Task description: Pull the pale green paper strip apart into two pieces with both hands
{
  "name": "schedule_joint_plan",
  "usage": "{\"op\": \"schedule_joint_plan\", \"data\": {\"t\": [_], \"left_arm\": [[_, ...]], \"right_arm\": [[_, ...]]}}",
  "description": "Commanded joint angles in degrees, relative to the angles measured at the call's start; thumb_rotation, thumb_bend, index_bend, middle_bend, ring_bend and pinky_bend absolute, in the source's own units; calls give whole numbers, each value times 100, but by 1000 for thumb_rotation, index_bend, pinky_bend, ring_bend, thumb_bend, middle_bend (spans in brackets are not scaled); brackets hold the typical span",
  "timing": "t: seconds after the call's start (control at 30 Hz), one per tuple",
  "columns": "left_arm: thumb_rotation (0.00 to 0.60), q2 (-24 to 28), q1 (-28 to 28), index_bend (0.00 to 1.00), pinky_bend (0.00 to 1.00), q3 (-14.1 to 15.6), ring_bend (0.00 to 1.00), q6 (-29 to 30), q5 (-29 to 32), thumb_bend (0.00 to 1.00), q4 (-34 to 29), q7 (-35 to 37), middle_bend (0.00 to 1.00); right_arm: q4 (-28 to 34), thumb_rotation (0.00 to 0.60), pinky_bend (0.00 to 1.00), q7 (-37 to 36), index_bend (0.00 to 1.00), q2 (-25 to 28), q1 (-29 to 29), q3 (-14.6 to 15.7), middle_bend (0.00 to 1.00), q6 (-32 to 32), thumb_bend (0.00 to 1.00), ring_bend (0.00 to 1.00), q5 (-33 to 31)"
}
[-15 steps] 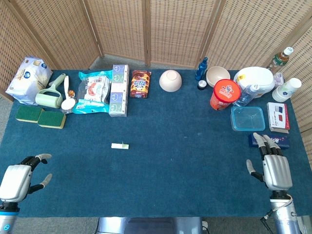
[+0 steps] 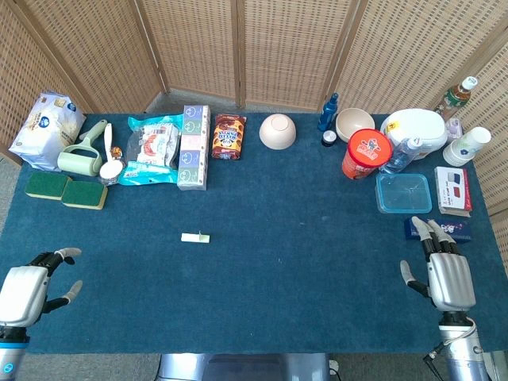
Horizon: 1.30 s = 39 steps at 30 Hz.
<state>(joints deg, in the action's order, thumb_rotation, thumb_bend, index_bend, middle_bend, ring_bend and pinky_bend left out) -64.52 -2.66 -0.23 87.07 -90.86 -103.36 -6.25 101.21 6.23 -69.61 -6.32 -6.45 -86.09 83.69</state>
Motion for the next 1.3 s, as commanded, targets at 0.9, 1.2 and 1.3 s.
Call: {"op": "schedule_joint_plan", "data": {"t": [0.9,1.2,1.3], "left_arm": [[425,610,-907,11,116,-248,66,-1390,529,0,-364,-469,130],[401,696,-1415,104,387,-418,319,-2016,762,0,-240,-542,382],[418,627,-1565,120,602,-477,468,-2147,790,0,-118,-577,512]], "right_arm": [[-79,600,176,-117,49,-9,-4,-36,179,73,426,89,-110],[-73,600,175,-166,46,6,40,-22,179,25,426,89,-104],[-73,600,175,-200,45,14,45,-22,179,17,426,89,-94]]}}
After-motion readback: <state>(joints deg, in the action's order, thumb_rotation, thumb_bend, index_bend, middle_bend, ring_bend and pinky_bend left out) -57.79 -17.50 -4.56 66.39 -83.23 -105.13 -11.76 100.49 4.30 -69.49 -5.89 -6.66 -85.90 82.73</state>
